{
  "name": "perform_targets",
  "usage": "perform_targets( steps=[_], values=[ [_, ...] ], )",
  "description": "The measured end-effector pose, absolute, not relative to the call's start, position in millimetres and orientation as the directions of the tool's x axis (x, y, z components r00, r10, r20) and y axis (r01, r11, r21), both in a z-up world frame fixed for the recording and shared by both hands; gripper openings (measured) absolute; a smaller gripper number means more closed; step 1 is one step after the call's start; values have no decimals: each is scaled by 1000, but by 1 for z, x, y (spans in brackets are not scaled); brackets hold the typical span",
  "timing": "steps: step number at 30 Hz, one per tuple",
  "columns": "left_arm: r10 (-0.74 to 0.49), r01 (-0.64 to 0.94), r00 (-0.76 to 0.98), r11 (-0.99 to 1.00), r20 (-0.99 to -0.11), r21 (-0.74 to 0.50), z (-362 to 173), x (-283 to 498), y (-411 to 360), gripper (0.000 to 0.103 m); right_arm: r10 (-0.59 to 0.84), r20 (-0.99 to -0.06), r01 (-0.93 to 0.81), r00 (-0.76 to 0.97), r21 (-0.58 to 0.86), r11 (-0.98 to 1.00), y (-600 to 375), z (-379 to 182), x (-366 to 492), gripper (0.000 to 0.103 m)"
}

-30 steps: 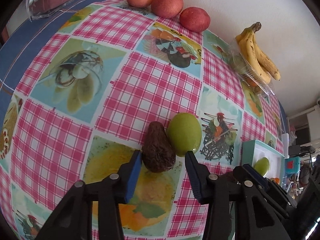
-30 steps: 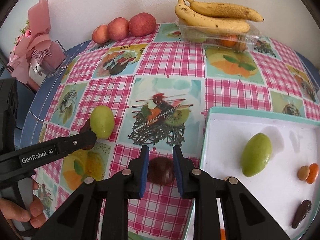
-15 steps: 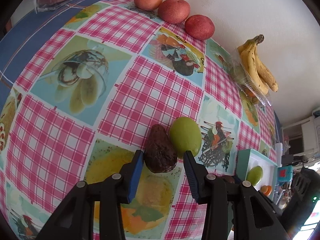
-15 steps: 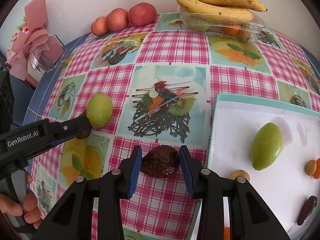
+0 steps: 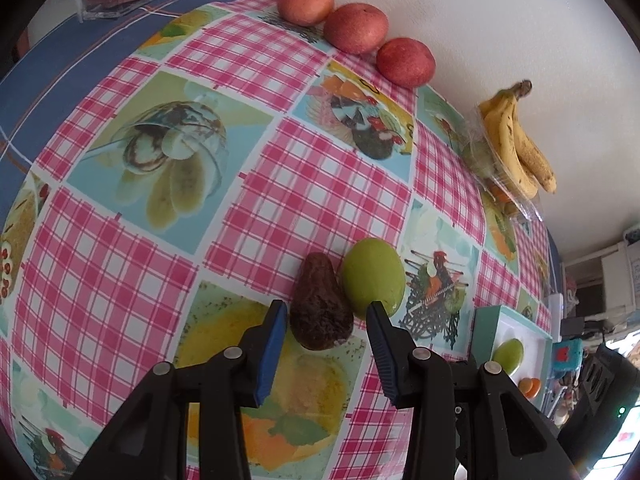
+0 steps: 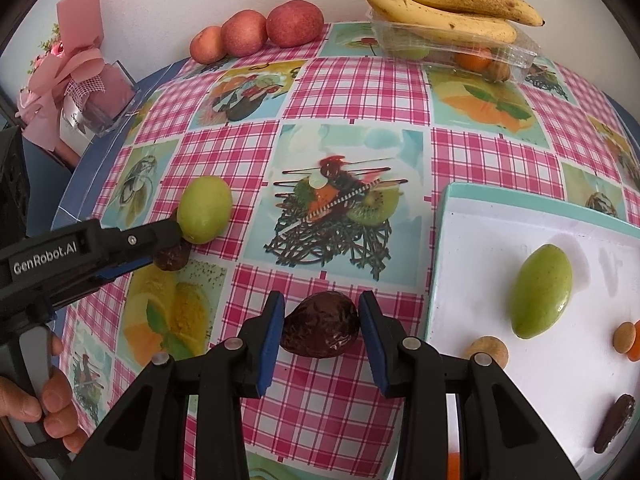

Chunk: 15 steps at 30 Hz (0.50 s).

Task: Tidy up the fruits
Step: 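Carry the held date toward the white tray while the left tool carries its date there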

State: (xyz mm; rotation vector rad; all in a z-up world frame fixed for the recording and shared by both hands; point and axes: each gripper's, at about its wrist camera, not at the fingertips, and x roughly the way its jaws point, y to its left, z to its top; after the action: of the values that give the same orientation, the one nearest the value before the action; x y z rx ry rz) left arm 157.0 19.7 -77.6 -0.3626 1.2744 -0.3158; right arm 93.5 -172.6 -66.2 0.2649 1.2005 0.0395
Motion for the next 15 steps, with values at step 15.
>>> perform_targets(
  steps=[15],
  values=[
    [-439,41,264,895,-859,-445,-74,156,19,37,179,-898,104,401,238,966,-173,-53,92,33]
  ],
)
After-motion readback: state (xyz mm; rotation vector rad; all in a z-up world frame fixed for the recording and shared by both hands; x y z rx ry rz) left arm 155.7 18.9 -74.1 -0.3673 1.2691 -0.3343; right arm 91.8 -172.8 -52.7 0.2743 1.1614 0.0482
